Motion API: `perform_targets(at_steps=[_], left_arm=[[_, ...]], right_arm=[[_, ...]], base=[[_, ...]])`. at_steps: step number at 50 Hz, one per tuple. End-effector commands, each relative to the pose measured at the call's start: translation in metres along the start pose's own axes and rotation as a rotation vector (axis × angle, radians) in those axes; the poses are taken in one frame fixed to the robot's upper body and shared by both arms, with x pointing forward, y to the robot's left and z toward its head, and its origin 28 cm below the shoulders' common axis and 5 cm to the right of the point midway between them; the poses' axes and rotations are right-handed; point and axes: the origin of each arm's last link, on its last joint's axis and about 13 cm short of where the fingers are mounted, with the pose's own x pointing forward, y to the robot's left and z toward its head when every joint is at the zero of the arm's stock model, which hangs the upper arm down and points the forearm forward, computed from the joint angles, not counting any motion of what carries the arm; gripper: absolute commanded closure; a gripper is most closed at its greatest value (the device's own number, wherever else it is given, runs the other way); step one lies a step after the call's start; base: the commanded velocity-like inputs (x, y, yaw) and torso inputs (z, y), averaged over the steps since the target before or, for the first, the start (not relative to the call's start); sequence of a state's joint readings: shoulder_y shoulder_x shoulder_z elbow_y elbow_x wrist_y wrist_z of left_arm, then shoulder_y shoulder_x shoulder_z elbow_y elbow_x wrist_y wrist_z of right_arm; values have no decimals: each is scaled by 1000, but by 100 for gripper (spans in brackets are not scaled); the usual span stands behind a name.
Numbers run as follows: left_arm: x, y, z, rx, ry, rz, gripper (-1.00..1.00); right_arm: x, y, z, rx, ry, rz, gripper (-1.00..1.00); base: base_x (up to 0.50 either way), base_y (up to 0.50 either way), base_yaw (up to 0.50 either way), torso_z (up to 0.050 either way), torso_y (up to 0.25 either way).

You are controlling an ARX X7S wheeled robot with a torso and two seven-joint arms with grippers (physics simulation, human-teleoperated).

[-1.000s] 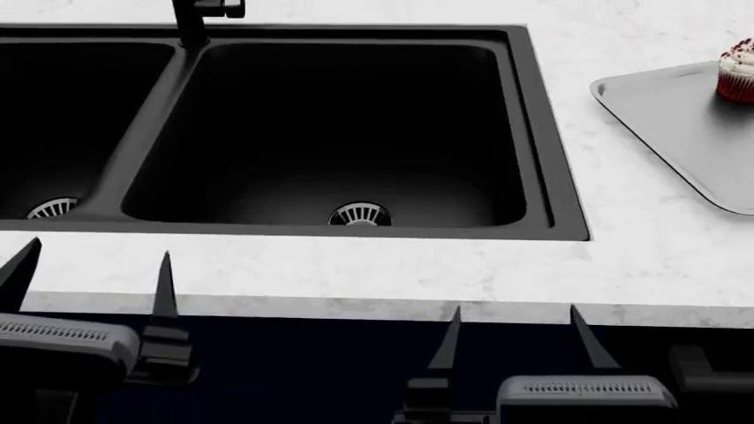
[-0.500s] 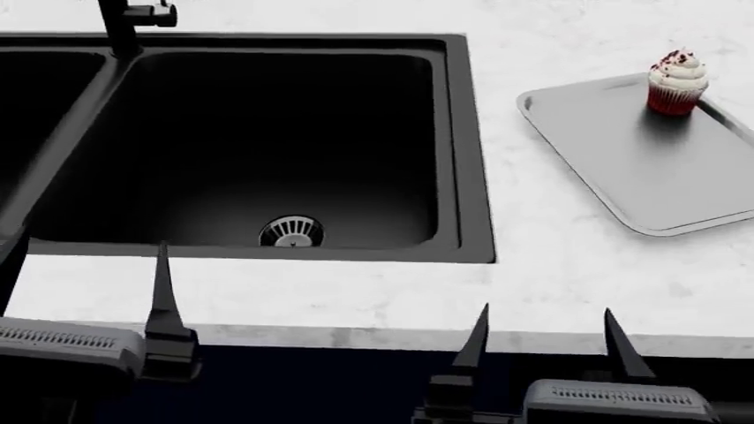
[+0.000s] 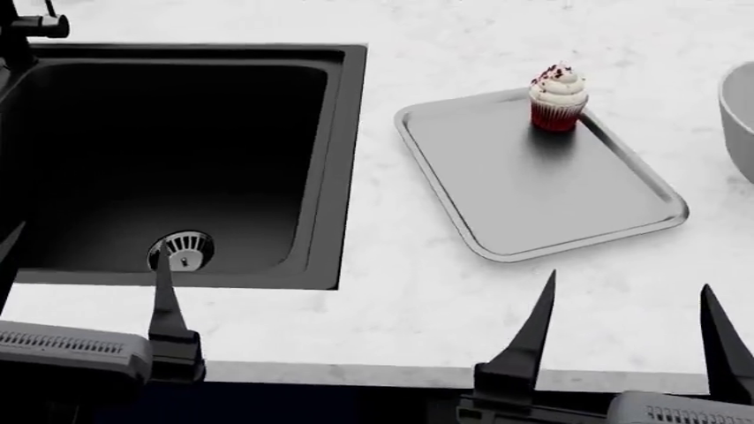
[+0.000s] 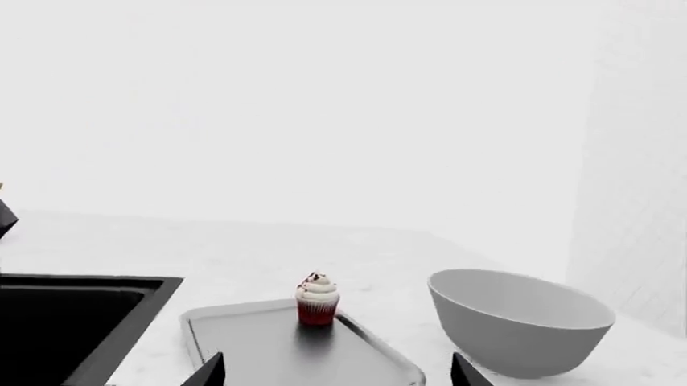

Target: Move the fresh-baked cupcake off the tray onto the counter, and place the bowl used for mixing into the sink.

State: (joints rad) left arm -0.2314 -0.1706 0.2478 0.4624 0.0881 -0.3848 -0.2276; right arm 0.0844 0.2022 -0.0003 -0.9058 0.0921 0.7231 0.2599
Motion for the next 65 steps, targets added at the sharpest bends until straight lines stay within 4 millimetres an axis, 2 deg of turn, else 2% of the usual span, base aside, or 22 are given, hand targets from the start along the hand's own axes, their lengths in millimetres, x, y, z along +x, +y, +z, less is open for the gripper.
perform_targets(at_steps=[1,36,65], left_arm=[[0,-1,0,13,-14,0,-100],[-1,0,1,11,-16,7,-100],[-1,0,1,10,-18,8,-100]], right_arm=[[-4,-6,4,-13,11,1,-100],[-6,-12,4,-27,20,-37,-100],[-8,-11,9,-32,-3,-30,-100]], base=[[184,-445,0,0,0],[186,-453,0,0,0],[383,-302,0,0,1]])
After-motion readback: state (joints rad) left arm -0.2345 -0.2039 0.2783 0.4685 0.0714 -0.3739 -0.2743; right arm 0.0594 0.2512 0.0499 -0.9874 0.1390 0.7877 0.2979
